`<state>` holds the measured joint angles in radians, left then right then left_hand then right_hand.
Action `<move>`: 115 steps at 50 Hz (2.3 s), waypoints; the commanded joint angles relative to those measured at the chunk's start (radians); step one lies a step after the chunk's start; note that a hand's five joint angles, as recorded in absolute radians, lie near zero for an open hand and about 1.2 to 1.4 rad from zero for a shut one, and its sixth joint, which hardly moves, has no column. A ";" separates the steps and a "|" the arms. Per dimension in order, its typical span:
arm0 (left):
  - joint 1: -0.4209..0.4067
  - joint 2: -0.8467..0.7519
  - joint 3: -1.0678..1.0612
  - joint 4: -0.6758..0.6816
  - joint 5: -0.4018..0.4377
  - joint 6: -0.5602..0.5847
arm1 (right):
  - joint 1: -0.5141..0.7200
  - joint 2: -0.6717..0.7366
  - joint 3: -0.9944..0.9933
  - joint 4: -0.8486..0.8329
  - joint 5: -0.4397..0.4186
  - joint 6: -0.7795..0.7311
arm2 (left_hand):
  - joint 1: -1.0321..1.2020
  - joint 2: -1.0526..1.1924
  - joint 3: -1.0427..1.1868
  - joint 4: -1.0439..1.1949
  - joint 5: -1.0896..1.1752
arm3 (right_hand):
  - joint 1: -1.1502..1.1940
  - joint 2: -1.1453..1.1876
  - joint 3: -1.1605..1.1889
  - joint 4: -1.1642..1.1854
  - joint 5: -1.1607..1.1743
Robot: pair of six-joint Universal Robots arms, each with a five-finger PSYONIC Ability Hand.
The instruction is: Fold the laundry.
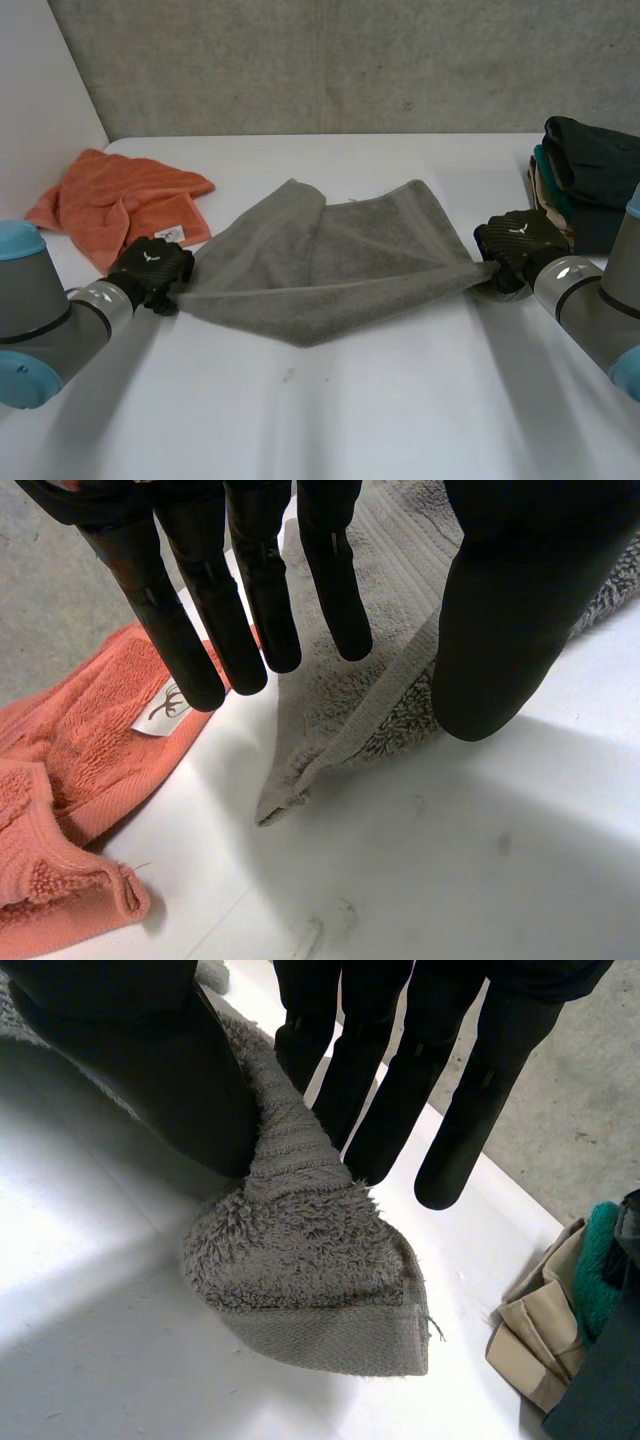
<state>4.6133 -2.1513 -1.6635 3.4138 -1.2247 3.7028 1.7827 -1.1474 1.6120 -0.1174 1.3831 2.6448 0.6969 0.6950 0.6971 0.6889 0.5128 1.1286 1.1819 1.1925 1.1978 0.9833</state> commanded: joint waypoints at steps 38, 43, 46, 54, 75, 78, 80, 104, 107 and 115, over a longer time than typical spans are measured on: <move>-0.025 0.647 -0.082 -0.194 -0.159 -0.046 | -0.095 -0.304 -0.302 0.762 -0.004 -0.453 | 0.699 0.701 0.699 0.707 0.709 | 0.268 0.214 0.204 0.198 0.238; -0.048 0.454 -0.007 -0.196 -0.167 -0.023 | -0.088 -0.097 -0.368 0.711 0.002 -0.450 | 0.699 0.701 0.699 0.707 0.709 | 0.268 0.214 0.204 0.198 0.238; -0.079 0.345 0.089 -0.174 -0.188 -0.004 | -0.077 -0.025 -0.449 0.645 0.017 -0.428 | 0.699 0.701 0.699 0.707 0.709 | 0.268 0.214 0.204 0.198 0.238; -0.214 0.091 0.637 0.005 -0.344 -0.010 | -0.023 0.126 -0.817 0.238 0.160 -0.231 | 0.699 0.701 0.699 0.707 0.709 | 0.268 0.214 0.204 0.198 0.238; -0.194 0.064 0.469 0.288 -0.409 -0.118 | -0.011 0.084 -0.523 -0.076 0.088 -0.055 | 0.699 0.701 0.699 0.707 0.709 | 0.268 0.214 0.204 0.198 0.238; -0.192 0.062 0.363 0.288 -0.388 -0.116 | -0.012 0.118 -0.454 -0.038 0.057 -0.062 | 0.699 0.701 0.699 0.707 0.709 | 0.268 0.214 0.204 0.198 0.238; -0.194 0.062 0.256 0.288 -0.362 -0.115 | -0.017 0.150 -0.382 -0.010 0.033 -0.078 | 0.699 0.701 0.699 0.707 0.709 | 0.268 0.214 0.204 0.198 0.238; -0.162 0.358 -0.223 0.295 -0.188 -0.109 | -0.037 0.060 -0.446 0.586 0.027 -0.160 | 0.699 0.701 0.699 0.707 0.709 | -0.682 -0.736 -0.746 -0.751 -0.711; -0.159 0.363 -0.222 0.294 -0.188 -0.109 | -0.039 0.138 -0.552 0.685 0.034 -0.154 | 0.699 0.701 0.699 0.707 0.709 | -0.697 -0.751 -0.761 -0.766 -0.726; -0.148 0.358 -0.223 0.294 -0.185 -0.115 | -0.042 0.288 -0.691 0.728 0.042 -0.154 | 0.699 0.701 0.699 0.707 0.709 | -0.644 -0.698 -0.708 -0.714 -0.674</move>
<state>4.4576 -1.7870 -1.8881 3.7078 -1.4097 3.5912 1.7426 -0.9667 1.0059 0.6069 1.4178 2.4910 1.1607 1.2001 1.1950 1.2007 0.9791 0.4431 0.4359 0.4392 0.4222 0.2259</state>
